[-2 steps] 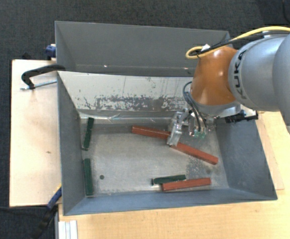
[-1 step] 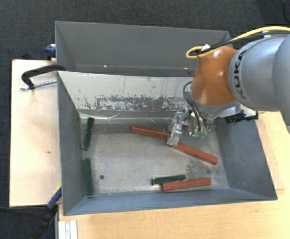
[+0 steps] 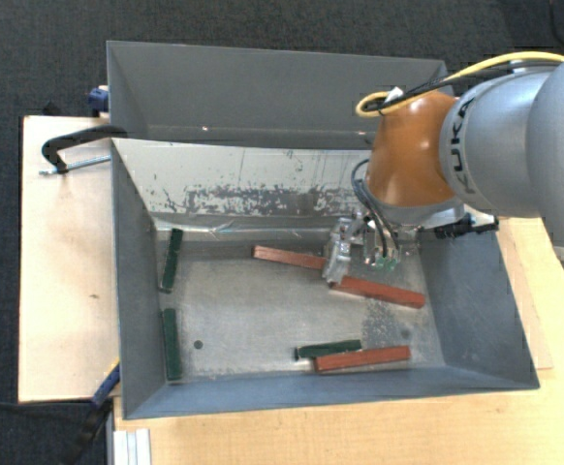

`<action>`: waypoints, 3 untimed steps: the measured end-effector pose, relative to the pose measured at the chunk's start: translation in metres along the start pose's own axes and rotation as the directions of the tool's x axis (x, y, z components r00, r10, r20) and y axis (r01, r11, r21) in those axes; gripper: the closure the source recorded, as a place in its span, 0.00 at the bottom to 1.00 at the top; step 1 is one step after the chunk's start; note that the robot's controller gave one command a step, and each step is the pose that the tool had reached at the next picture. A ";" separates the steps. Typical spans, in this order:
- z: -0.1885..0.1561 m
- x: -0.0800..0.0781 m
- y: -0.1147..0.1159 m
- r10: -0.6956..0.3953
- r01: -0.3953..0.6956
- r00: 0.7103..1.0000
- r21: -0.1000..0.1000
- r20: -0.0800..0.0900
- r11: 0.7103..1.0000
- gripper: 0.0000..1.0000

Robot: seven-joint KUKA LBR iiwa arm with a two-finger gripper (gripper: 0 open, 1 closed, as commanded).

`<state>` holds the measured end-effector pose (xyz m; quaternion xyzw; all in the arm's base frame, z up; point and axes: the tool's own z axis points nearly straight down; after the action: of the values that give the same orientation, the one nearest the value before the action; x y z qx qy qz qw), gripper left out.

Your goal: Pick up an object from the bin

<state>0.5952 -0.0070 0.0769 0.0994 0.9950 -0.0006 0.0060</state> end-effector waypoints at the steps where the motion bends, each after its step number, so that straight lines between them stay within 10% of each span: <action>1: 0.006 0.016 0.060 -0.005 0.005 1.000 -0.003 -0.009 1.000 0.00; 2: 0.006 0.015 0.059 -0.005 0.005 1.000 -0.002 -0.009 1.000 1.00; 3: 0.006 0.015 0.059 -0.005 0.005 1.000 -0.002 -0.009 1.000 1.00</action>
Offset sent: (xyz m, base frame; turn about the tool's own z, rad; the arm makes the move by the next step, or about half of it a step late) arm 0.0000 0.0000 0.0000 0.0000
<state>0.5918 0.0541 0.0711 0.0967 0.9953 0.0009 0.0018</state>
